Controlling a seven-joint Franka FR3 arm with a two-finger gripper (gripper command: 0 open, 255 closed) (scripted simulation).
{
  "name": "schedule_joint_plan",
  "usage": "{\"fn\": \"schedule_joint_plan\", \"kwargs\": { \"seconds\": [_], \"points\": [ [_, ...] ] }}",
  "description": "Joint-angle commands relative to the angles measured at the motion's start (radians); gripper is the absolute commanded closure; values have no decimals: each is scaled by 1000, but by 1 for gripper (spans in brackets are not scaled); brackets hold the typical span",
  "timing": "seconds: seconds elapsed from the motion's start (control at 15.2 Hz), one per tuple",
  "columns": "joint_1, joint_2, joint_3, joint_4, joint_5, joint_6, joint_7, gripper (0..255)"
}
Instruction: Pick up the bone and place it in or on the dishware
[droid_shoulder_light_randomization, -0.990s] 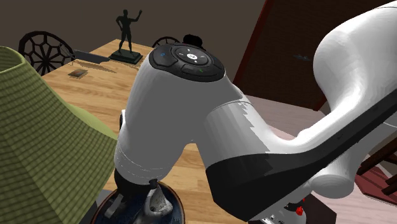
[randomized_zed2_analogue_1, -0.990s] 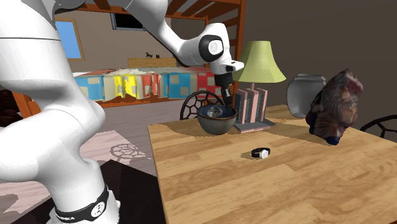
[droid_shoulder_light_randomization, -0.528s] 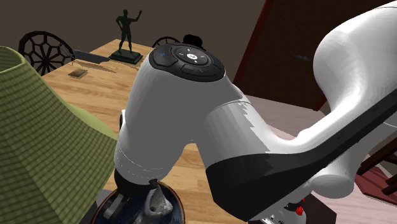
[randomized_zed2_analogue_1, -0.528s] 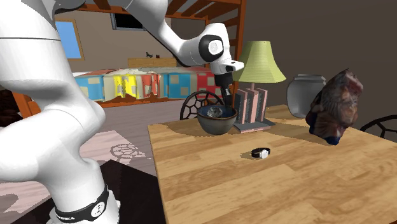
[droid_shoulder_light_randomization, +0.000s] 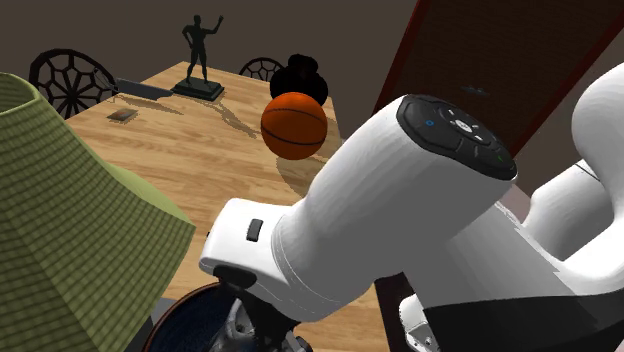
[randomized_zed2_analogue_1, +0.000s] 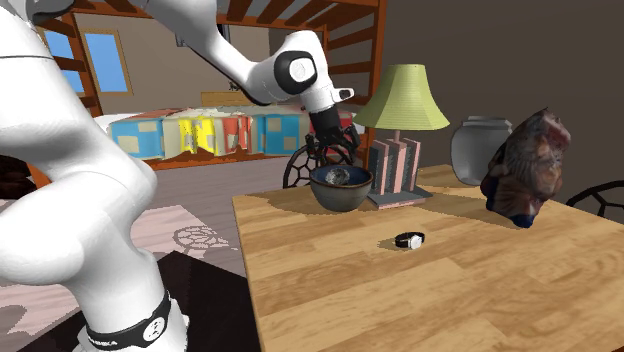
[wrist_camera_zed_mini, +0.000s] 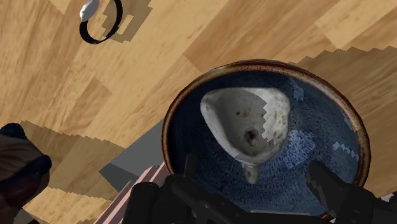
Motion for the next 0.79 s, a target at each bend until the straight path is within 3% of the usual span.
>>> {"fn": "schedule_joint_plan", "kwargs": {
  "seconds": [0.0,0.26,0.73],
  "points": [
    [4,8,-5,-17,-10,27,-41,0],
    [-19,64,12,-29,-57,87,-8,0],
    [-19,64,12,-29,-57,87,-8,0]
  ]
}}
